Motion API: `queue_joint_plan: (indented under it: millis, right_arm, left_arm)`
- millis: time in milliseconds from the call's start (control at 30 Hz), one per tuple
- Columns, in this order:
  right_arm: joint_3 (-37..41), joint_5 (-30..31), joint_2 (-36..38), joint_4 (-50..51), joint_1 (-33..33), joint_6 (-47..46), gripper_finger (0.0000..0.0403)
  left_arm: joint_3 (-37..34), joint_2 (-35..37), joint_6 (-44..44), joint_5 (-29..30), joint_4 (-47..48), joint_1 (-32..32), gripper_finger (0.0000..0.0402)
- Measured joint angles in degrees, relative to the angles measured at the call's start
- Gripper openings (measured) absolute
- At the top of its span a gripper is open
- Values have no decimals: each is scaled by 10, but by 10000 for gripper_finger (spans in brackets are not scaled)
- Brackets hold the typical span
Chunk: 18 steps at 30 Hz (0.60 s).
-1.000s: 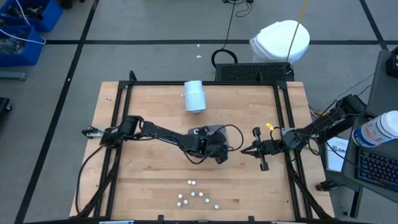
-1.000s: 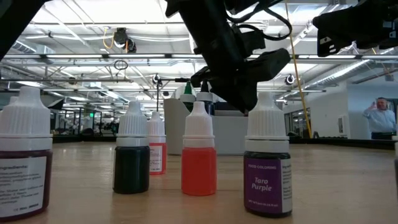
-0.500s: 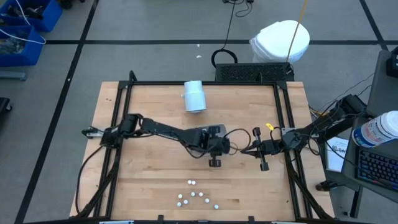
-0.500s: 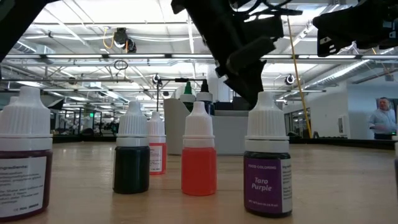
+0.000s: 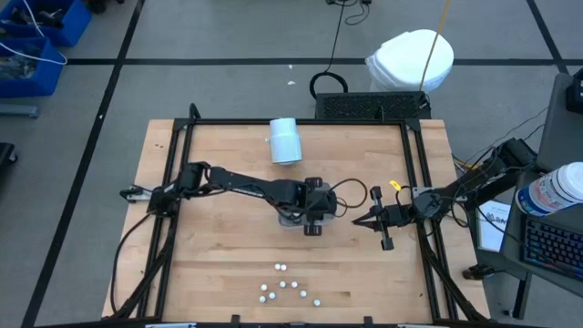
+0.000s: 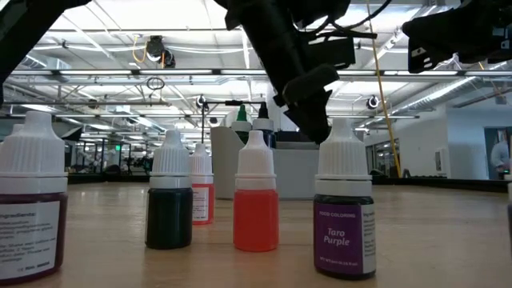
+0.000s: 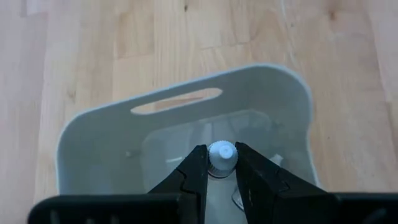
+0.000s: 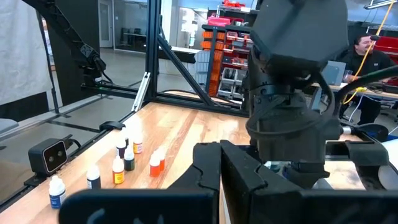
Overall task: Pick & Place food coloring
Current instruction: Put the red food coloring bottle into the gray bin
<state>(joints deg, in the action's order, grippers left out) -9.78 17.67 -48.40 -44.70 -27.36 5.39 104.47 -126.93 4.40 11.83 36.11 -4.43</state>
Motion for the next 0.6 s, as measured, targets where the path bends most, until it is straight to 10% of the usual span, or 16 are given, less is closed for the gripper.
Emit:
queue_joint_plan:
  millis: [600]
  right_arm:
    - [0,0,0,-1,0,-4,2]
  left_arm:
    - [-21,0,-37,1,-47,0,72]
